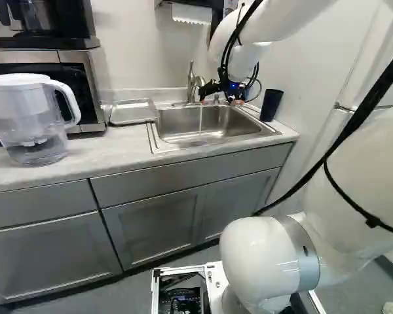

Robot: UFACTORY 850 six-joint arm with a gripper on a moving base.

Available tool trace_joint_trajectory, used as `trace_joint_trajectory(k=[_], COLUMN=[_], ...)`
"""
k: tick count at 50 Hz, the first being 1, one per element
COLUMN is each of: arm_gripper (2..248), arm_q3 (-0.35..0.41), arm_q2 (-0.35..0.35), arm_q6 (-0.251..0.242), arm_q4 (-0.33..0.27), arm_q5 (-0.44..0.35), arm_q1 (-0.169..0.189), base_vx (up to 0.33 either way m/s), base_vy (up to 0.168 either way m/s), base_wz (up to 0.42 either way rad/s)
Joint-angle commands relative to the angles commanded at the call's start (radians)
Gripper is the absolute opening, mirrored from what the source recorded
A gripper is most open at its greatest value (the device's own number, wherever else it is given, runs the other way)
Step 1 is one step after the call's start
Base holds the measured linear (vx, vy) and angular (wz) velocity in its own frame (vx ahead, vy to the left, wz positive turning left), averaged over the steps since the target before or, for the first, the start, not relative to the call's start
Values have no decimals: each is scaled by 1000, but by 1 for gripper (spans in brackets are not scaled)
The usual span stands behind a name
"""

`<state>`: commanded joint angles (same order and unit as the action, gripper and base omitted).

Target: Rinse the cup and place it in the tray

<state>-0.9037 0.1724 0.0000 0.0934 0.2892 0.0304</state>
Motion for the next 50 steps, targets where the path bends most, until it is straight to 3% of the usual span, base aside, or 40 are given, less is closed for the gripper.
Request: trace_joint_trajectory(k=[50], arm_gripper=[247], arm_q3=[36], arm_q2=[40], arm_q6=[0], arm_q4=[136], arm_q5=[-234], arm_q1=[61], base_vx=[0], base_vy=[0], base_wz=[0])
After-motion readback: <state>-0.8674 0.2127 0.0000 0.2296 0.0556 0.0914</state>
